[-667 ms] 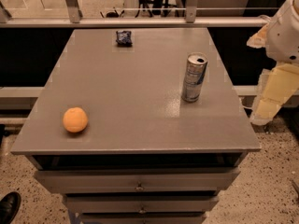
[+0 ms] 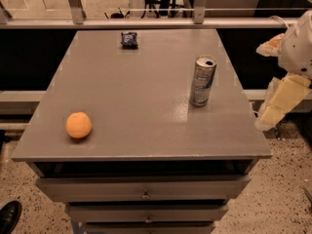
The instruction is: Pick redbull can
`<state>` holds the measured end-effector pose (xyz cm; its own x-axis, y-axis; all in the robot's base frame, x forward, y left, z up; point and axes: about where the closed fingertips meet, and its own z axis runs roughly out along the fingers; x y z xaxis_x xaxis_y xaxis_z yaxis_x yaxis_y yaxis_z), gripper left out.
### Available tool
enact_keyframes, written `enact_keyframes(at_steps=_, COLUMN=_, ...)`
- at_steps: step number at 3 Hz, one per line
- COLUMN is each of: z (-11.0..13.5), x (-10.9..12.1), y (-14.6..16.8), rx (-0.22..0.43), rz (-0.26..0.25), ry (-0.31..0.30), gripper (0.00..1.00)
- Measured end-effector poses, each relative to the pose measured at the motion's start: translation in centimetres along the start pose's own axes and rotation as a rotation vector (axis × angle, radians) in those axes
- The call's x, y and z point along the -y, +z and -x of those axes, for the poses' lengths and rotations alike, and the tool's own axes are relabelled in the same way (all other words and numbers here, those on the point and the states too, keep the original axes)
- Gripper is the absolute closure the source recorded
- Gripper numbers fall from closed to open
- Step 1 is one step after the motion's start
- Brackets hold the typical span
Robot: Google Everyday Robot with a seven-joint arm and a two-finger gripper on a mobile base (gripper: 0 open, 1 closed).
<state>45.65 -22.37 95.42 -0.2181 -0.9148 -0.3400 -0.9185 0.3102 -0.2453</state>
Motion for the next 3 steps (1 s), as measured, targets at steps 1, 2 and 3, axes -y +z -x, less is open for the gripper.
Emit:
enact_keyframes(at_steps=1, z=-0.5, x=1.6, y=3.0, rx=0.145, rz=-0.001, ry=0.031, gripper=0.0)
enact_keyframes(at_steps=2, z=-0.1, x=3.3, y=5.3, rx=0.305, rz=-0.005, ry=0.08, gripper=0.0)
enact_keyframes(at_steps=3, z=1.4, x=4.4, y=7.1, rx=0.473, rz=-0.02, ry=0.121, gripper=0.0)
